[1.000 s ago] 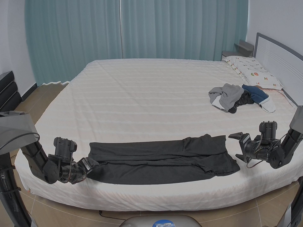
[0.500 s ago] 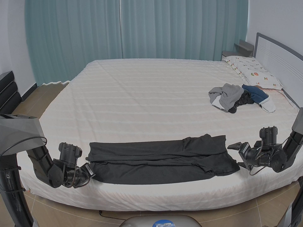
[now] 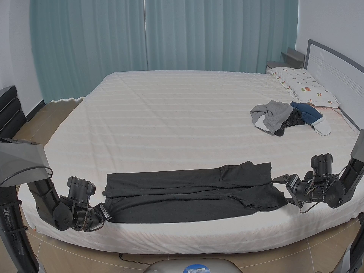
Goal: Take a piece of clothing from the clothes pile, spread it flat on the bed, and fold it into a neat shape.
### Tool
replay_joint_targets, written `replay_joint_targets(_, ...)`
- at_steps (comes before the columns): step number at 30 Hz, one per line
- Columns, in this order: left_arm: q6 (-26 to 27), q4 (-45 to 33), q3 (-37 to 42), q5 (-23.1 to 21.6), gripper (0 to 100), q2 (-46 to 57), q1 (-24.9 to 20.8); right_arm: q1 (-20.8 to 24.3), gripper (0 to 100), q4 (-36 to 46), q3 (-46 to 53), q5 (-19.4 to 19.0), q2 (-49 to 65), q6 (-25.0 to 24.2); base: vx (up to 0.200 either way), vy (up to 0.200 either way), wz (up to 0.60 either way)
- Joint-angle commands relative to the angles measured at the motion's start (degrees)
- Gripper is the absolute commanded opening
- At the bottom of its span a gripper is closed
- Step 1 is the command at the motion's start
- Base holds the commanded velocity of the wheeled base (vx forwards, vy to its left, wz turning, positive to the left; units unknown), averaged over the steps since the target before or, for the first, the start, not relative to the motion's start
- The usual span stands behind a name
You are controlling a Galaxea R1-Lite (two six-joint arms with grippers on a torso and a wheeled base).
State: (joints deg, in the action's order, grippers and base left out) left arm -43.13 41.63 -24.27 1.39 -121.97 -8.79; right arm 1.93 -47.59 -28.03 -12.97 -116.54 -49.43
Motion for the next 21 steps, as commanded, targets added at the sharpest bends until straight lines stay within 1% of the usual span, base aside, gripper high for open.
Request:
replay_joint_targets(1,0.15,0.03,0.19,0.10,0,0.33,0.79,0.10,100,-0.04,-0.01,-0.04,-0.35,0.04,0.000,0.000,0.00)
replay_joint_targets(5,1.38,-0.15,0.19,0.02,0,0.06,1.58,0.10,100,0.66,0.08,-0.04,-0.53,0.83,0.000,0.000,0.00)
replay_joint_targets(6,1.38,-0.15,0.28,0.02,100,0.06,1.58,0.01,100,1.27,0.08,-0.04,-0.62,1.27,0.000,0.000,0.00)
replay_joint_targets(9,1.38,0.12,0.19,0.02,100,0.50,1.49,0.01,100,3.73,-0.63,-0.12,-1.06,1.88,0.000,0.000,0.00)
replay_joint_targets(14,1.12,0.47,-0.25,0.02,100,0.77,1.67,0.10,100,3.91,-0.89,-0.12,-2.02,1.88,0.000,0.000,0.00)
replay_joint_targets(15,0.77,0.56,-0.78,-0.34,100,1.82,3.16,-0.08,100,3.56,-1.07,-0.12,-3.16,1.88,0.000,0.000,0.00)
replay_joint_targets(16,0.77,0.56,-0.78,-0.42,100,1.82,3.25,-0.08,100,3.56,-1.07,-0.12,-3.16,1.88,0.000,0.000,0.00)
replay_joint_targets(17,0.77,0.47,-1.48,-0.95,100,2.61,4.39,-0.08,100,3.56,-1.07,-0.12,-3.16,1.97,0.000,0.000,0.00)
replay_joint_targets(20,0.68,0.73,-3.15,-1.65,100,3.58,5.98,0.01,100,3.65,-0.98,-0.21,-3.08,2.06,0.000,0.000,0.00)
replay_joint_targets(21,0.59,0.73,-4.12,-2.62,100,4.02,6.24,0.01,100,3.65,-0.98,-0.21,-3.16,2.15,0.000,0.000,0.00)
